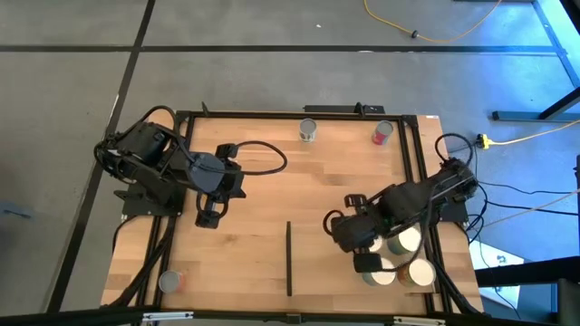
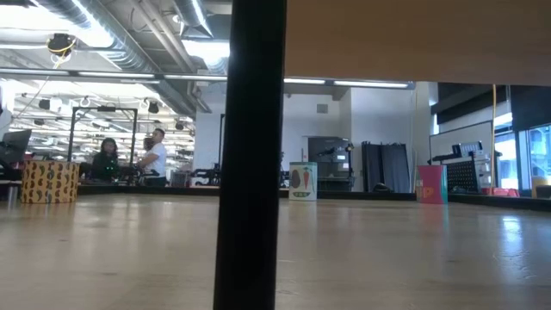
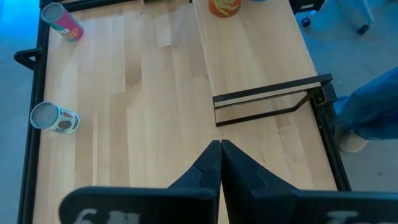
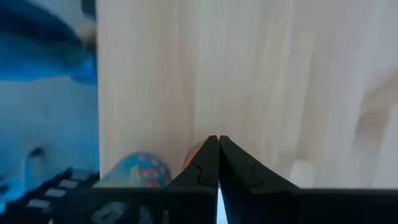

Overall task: Pick and place cans onto a shelf
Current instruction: Put the canned green beans on the shelf, then put the canned chicken soup on the shelf

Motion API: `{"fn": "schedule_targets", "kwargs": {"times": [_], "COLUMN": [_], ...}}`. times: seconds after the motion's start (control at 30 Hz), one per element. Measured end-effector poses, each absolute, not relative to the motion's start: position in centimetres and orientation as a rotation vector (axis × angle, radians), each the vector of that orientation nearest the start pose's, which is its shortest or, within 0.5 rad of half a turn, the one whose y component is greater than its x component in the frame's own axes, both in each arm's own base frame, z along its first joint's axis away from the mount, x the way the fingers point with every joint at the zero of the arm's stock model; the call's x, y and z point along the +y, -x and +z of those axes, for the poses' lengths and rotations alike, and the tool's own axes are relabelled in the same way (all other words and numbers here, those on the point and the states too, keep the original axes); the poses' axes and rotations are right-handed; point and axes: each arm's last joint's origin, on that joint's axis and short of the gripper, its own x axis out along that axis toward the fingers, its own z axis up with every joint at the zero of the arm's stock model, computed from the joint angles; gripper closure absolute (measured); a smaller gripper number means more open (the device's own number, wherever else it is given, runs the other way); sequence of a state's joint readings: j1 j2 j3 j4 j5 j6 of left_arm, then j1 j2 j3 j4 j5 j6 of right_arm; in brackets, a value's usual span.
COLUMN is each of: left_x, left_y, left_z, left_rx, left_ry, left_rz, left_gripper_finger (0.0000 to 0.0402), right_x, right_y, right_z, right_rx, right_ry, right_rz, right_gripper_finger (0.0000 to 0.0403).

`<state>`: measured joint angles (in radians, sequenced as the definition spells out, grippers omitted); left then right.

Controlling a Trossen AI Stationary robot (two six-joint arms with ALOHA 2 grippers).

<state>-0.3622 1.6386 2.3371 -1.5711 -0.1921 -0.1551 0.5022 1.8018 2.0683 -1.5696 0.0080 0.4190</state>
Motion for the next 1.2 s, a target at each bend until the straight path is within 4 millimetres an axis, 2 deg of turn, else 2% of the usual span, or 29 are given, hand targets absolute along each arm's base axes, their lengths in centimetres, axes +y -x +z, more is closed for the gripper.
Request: {"fn": "schedule_targets", "kwargs": {"times": [0.27,0.43,0.6,0.7,0.93,1.2], "left_x": [-8.4,-8.3,-6.5,-5.1,-2.1,2.9], "left_y": [-23.3,-21.6,-19.3,-19.0,-20.1,-23.4], "left_z": [49.8,49.6,48.7,48.0,47.4,47.7], "left_rx": [0.841,0.851,0.849,0.86,0.888,0.787], "left_ry": [-0.016,0.034,0.021,0.013,-0.061,-0.082], "left_rz": [-0.035,-0.021,0.122,0.21,0.316,0.235], "left_gripper_finger": [0.0402,0.0402,0.0402,0.0402,0.0402,0.0402], "right_x": [14.7,14.1,12.9,11.3,7.2,3.0], "right_y": [-28.0,-27.4,-26.1,-24.7,-20.4,-16.3], "right_z": [43.7,45.8,46.8,47.9,49.4,47.1], "right_rx": [1.067,0.965,0.909,0.859,0.759,0.798], "right_ry": [0.021,0.074,0.11,0.083,-0.036,-0.131], "right_rz": [0.041,0.048,-0.017,-0.088,-0.273,-0.441], "right_gripper_finger": [0.0397,0.0397,0.0397,0.0397,0.0397,0.0397]}}
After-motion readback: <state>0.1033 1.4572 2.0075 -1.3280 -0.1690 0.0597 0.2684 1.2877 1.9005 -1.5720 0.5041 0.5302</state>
